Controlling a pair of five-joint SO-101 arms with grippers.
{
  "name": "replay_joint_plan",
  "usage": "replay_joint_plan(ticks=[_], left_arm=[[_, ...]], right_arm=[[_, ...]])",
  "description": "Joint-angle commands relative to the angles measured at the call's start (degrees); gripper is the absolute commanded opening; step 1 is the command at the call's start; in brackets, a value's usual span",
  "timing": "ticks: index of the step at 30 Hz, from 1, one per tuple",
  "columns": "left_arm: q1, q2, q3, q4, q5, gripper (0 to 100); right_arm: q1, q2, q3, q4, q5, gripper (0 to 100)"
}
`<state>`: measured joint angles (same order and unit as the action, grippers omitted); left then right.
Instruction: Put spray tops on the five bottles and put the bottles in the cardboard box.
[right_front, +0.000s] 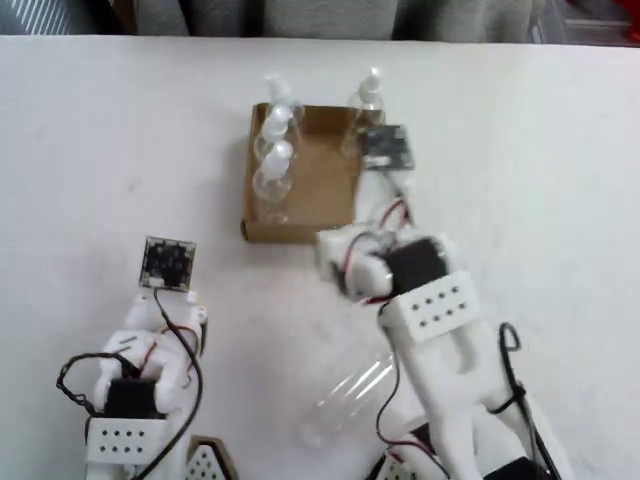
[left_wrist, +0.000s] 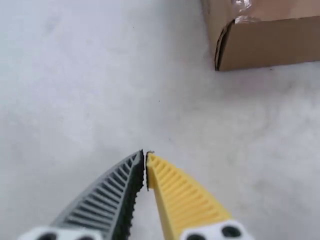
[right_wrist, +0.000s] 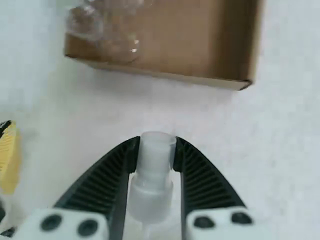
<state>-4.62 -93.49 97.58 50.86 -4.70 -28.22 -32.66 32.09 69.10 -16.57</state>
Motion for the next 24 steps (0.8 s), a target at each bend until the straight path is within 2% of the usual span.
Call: replay_joint_plan(ticks=[1, 7, 16, 18, 24], left_arm=[[-0.66, -0.48, -0.26, -0.09, -0.35, 3], [-0.75, -0.48, -0.26, -0.09, -0.35, 3], [-0.75, -0.48, -0.18, -0.09, -0.35, 3], [-0.75, -0.48, -0.18, -0.18, -0.26, 3], [-0.75, -0.48, -0.18, -0.18, -0.35, 3]], right_arm=[[-11.74, 1.89, -0.88, -3.91, -4.57, 1.5], [-23.52, 8.66, -0.79, -8.13, -7.74, 1.5], [-25.19, 24.84, -1.14, -16.22, -7.91, 1.9], [-24.84, 27.38, -1.14, -17.71, -7.91, 6.7], [-24.66, 29.58, -1.23, -18.24, -7.91, 38.4]])
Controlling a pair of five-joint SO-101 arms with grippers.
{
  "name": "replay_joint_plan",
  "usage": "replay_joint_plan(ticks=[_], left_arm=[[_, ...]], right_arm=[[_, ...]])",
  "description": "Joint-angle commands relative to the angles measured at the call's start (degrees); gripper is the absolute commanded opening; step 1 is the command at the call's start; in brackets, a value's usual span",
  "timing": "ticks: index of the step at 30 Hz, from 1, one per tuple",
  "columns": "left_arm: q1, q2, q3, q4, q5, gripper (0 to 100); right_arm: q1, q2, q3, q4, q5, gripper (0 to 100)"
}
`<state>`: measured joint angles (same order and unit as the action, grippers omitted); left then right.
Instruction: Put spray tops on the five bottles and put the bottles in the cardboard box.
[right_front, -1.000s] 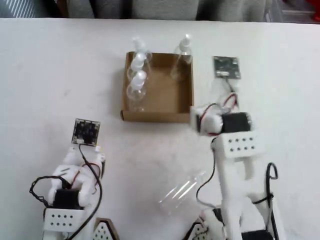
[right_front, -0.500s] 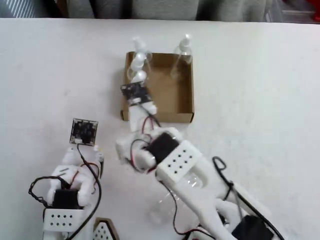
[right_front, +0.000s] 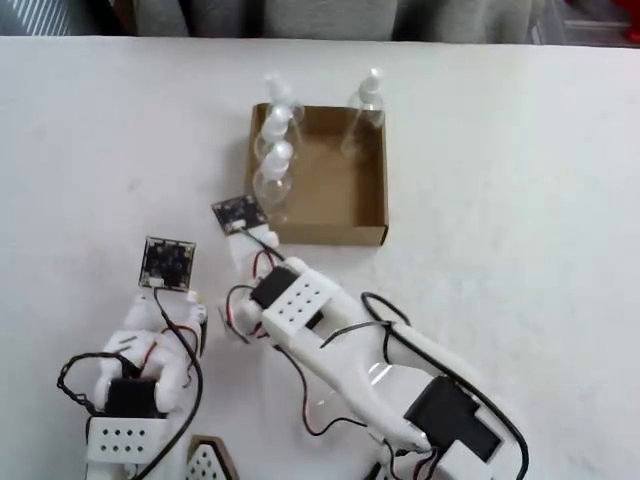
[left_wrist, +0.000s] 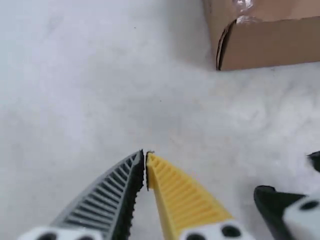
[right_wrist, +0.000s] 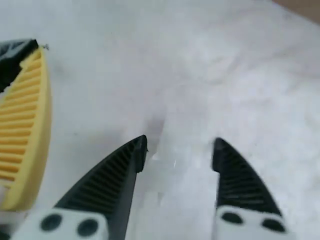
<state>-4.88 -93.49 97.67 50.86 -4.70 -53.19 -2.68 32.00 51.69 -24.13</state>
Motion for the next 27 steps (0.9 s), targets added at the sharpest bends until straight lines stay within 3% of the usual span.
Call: replay_joint_plan(ticks=[1, 7, 11, 15, 25, 27], left_arm=[[-0.48, -0.48, -0.26, -0.18, -0.35, 3], [-0.04, -0.48, -0.44, -0.18, 0.0, 3], [0.13, -0.48, -2.37, 0.53, 0.26, 3], [1.27, -0.31, -6.68, 8.35, 4.66, 3], [4.88, 0.4, -13.54, 14.15, 5.19, 3], [6.02, 2.59, -16.7, 16.53, 5.19, 3]], right_arm=[[0.4, -0.75, -1.14, -0.84, -0.26, 40.6], [4.35, -11.21, -1.14, 0.57, 0.09, 33.7], [9.71, -21.85, -1.05, 7.96, 0.09, 19.7], [14.55, -29.58, -0.79, 18.33, 2.9, 7.8], [17.27, -33.19, -0.53, 47.52, 17.58, 6.2], [17.8, -33.89, 2.73, 47.52, 21.1, 5.3]])
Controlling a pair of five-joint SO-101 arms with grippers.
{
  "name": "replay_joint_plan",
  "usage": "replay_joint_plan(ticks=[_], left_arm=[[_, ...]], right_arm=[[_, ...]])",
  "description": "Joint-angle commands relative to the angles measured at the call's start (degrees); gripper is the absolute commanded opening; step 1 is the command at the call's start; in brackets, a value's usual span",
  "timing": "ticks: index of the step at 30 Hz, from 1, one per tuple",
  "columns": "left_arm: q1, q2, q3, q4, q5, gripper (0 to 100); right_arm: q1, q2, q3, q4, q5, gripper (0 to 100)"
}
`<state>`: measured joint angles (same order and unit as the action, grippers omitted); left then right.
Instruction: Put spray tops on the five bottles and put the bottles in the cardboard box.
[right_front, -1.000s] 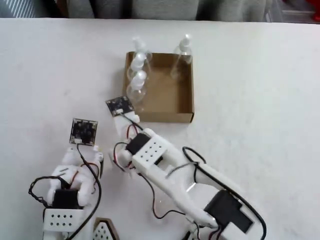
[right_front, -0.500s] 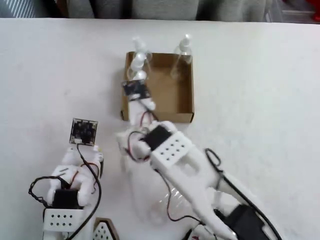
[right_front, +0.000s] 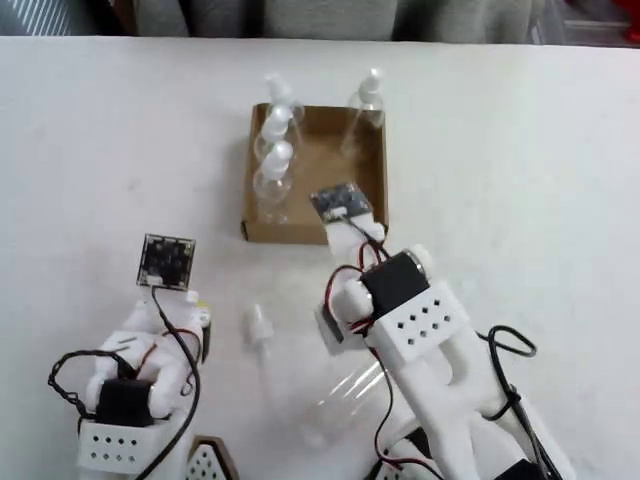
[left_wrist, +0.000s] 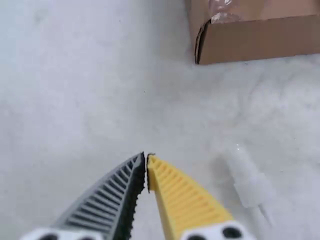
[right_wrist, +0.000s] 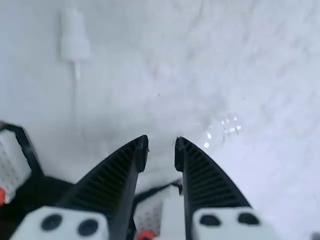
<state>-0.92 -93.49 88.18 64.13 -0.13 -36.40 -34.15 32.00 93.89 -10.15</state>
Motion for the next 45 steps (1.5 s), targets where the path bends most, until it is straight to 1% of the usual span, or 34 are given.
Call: replay_joint_plan(ticks=[1, 3, 6, 8, 11, 15, 17, 18, 20, 23, 25, 31, 36, 38, 45], left_arm=[[3.21, 4.26, -8.88, 4.57, 0.7, 3], [6.2, 8.84, -12.22, 6.42, 0.88, 3], [9.27, 15.96, -16.18, 7.38, 1.14, 3], [10.59, 19.82, -17.85, 6.86, 3.43, 3], [14.55, 23.25, -18.73, 6.33, 6.24, 3], [22.2, 24.13, -16.26, 2.02, 10.11, 4], [25.01, 24.22, -13.45, -0.88, 13.36, 4], [26.07, 24.22, -12.31, -2.11, 15.03, 5], [27.38, 24.22, -11.52, -2.9, 17.23, 12], [27.56, 24.22, -11.25, -2.73, 18.81, 24], [27.56, 24.31, -11.25, -2.29, 19.25, 28], [25.1, 24.4, -11.16, -2.9, 19.6, 24], [23.16, 24.75, -11.16, -3.25, 19.6, 24], [22.99, 27.21, -11.43, -3.52, 19.6, 24], [22.9, 41.71, -11.69, -12.75, 20.22, 24]], right_arm=[[1.45, -2.33, 5.27, 5.32, 8.44, 3.8], [1.71, -1.8, 8.18, 2.86, 9.14, 1.2], [1.8, -2.15, 8.44, 2.51, 9.23, 1.6], [1.8, -2.15, 8.35, 2.59, 9.23, 1.5], [2.51, -2.15, 8.35, 2.59, 9.23, 1.5], [8.22, -1.63, 8.26, 2.59, 9.85, 1.5], [10.33, -1.63, 8.26, 2.59, 12.48, 1.5], [11.38, -1.63, 8.26, 2.51, 13.89, 1.5], [13.85, -1.54, 8.26, 2.42, 16.09, 1.5], [16.75, -1.54, 8.35, 2.42, 17.49, 1.5], [17.98, -1.54, 8.44, 2.33, 18.29, 1.5], [18.42, -1.54, 8.53, 2.24, 19.34, 1.5], [18.15, -1.54, 8.53, 2.15, 19.34, 1.5], [18.15, -1.54, 8.53, 2.15, 19.34, 1.5], [18.15, -1.54, 8.53, 2.15, 19.34, 1.5]])
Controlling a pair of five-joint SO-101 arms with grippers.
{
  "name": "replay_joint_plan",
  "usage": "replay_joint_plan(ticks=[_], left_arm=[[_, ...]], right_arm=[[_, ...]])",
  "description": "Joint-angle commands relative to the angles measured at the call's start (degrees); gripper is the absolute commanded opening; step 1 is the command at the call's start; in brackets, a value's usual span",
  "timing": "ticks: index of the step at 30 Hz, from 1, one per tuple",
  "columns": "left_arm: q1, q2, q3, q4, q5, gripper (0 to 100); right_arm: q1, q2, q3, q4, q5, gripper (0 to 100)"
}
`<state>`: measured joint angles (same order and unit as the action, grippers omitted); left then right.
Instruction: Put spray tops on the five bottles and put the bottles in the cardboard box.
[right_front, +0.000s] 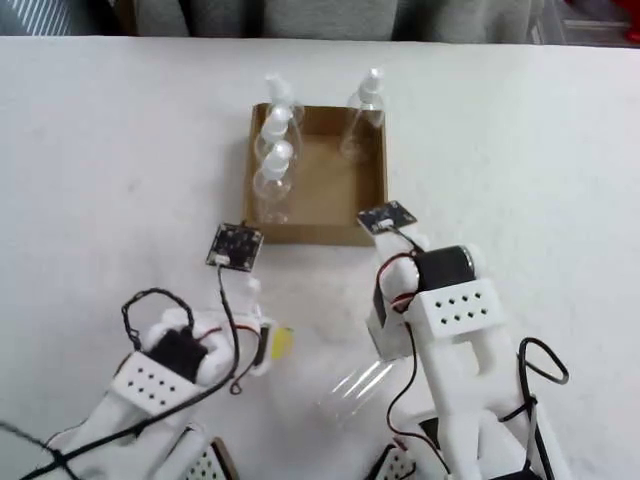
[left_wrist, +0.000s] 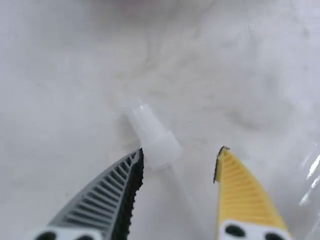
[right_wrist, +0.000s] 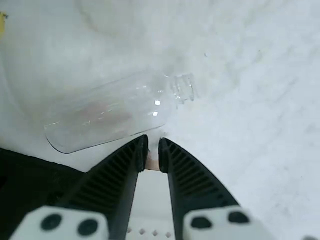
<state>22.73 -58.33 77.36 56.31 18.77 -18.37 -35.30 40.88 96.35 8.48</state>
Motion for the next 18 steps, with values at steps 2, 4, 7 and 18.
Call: replay_joint_plan(ticks=[2, 4, 7, 18], left_arm=[[-0.75, 8.75, -0.88, -6.77, 3.34, 24], [-0.75, 10.68, -0.88, -8.35, 4.22, 24], [-0.75, 13.49, -0.97, -9.49, 4.4, 24], [-4.18, 26.07, -4.75, -12.57, 4.48, 24]], right_arm=[[0.13, -0.4, -0.35, -0.31, 0.7, 1.5], [0.13, -0.4, -0.26, -0.31, 0.7, 1.5], [0.13, -0.4, -0.26, -0.31, 0.7, 1.5], [0.13, -0.4, -0.26, -0.31, 0.79, 1.5]])
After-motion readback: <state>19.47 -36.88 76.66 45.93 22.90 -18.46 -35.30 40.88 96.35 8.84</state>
